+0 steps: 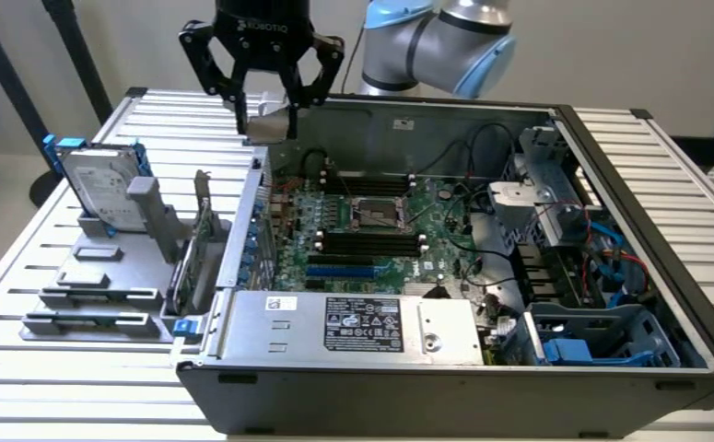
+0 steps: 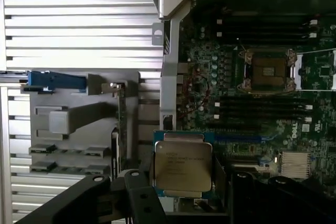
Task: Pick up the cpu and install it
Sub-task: 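Pick up the cpu and move it towards the insertion slot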
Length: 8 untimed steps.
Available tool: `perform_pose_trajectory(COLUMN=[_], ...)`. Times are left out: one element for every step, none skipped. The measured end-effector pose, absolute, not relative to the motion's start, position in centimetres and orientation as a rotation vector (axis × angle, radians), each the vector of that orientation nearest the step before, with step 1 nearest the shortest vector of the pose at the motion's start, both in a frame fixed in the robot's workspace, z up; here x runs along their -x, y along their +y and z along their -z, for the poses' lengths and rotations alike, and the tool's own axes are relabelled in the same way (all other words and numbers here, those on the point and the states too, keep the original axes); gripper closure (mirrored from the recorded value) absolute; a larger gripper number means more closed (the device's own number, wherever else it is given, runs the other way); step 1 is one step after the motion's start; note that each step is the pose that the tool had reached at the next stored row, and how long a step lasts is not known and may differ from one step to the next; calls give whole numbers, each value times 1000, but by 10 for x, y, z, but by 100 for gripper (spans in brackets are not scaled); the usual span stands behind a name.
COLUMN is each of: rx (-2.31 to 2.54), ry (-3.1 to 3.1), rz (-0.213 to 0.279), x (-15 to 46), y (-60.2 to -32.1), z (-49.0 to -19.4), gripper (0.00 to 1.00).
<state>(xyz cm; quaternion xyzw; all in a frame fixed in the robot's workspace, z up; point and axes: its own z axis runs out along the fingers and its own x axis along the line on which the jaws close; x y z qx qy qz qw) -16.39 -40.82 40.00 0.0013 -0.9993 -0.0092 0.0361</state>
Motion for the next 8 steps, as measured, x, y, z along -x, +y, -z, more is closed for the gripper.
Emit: perform_pose_trajectory(rx=[-4,-4,-4,-4,-4,-4,-4,-4], ry=[-3069,-3069,-3069,-3069,-3069,-3069,-3069,-3069], rz=[28,28,28,28,28,28,28,28], x=[159,155,150,146,141,136,132,127], y=[-406,-404,-402,-400,-398,-396,-394,-392], z=[-399,-397,-396,-395,-393,-392,-390,-389], gripper=[46,46,46,46,46,46,46,46])
